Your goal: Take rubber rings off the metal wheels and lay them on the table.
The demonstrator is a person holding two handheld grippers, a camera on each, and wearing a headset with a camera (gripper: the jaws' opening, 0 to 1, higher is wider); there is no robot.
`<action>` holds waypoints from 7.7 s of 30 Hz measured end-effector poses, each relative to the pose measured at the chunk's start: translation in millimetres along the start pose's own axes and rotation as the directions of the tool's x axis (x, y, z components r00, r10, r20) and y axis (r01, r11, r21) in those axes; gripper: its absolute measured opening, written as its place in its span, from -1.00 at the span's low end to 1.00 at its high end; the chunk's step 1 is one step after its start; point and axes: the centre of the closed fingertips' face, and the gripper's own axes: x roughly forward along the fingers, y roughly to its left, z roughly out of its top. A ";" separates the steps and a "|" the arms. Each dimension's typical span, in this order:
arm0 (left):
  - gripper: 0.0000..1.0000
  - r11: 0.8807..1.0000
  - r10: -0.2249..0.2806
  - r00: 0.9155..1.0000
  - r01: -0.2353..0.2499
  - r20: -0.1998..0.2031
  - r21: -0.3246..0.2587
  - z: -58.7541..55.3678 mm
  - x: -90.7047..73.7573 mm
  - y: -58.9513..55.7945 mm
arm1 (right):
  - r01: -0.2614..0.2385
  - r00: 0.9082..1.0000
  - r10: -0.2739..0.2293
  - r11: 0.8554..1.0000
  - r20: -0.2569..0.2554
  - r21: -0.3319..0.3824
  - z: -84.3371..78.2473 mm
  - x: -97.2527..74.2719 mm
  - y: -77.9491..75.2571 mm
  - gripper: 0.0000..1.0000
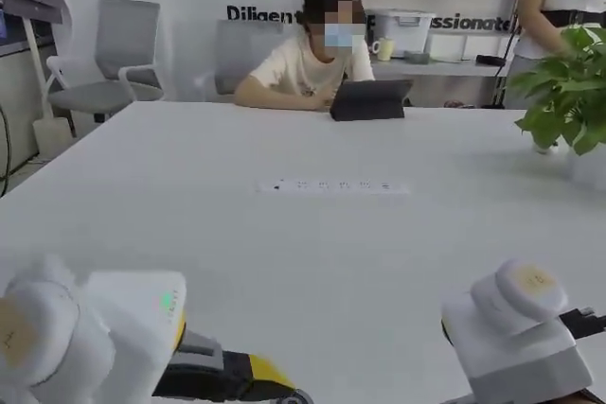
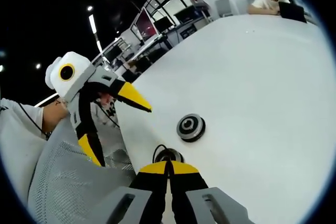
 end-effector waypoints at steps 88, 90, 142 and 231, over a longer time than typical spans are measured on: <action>0.70 0.897 0.365 0.931 -0.358 -0.019 -0.261 -55.5 -112.1 -11.8 | -0.099 0.962 0.109 0.994 0.252 -0.052 76.5 -15.9 64.5 -1.00; 0.70 0.896 0.365 0.931 -0.357 -0.018 -0.265 -55.6 -112.1 -11.7 | -0.097 0.965 0.109 0.993 0.240 -0.062 74.3 -12.6 64.6 -1.00; 0.61 0.882 0.376 0.926 -0.366 -0.024 -0.297 -60.1 -113.0 -8.6 | 0.065 0.997 -0.054 0.963 0.049 -0.263 12.2 53.0 29.9 -1.00; 0.57 0.897 0.347 0.937 -0.342 -0.033 -0.280 -60.0 -108.8 -13.1 | 0.149 0.968 -0.078 0.944 0.240 -0.295 55.8 -20.1 4.1 -0.66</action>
